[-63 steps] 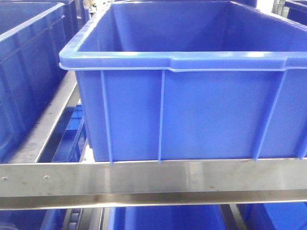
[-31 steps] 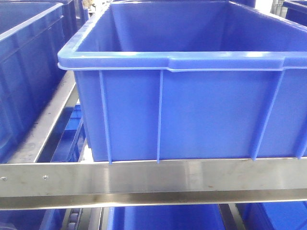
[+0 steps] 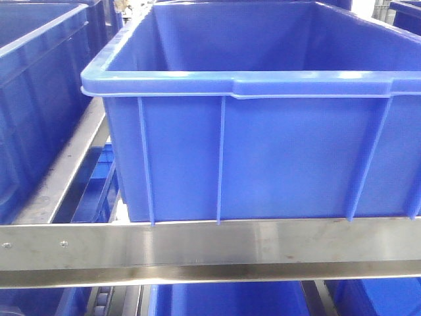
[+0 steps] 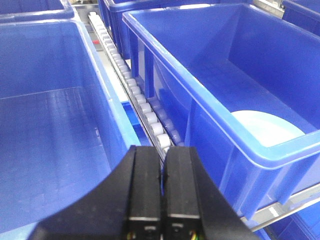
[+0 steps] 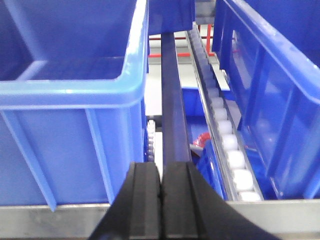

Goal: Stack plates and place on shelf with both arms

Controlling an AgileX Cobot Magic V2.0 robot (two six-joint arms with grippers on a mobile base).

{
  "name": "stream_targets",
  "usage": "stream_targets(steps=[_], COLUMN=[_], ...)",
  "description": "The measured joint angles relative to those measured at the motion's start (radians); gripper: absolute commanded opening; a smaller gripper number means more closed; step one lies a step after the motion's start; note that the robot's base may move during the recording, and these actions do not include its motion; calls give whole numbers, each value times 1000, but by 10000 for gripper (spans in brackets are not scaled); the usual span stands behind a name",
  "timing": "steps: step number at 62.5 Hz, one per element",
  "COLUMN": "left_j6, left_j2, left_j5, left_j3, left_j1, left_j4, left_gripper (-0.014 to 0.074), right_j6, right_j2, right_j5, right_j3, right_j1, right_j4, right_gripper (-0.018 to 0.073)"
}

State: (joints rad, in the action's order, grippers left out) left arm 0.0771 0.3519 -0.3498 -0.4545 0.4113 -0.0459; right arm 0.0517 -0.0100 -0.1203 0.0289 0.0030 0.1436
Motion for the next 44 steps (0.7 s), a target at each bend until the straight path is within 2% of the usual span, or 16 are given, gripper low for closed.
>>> stream_targets(steps=[44], left_j6=[0], left_j2=[0], left_j5=[0], left_j3=[0], left_j1=[0], left_j4=[0], left_gripper=[84], right_j6=[-4], right_j2=[0], right_j5=[0], right_j3=[0], right_j1=[0], right_j4=[-2], right_gripper=[56])
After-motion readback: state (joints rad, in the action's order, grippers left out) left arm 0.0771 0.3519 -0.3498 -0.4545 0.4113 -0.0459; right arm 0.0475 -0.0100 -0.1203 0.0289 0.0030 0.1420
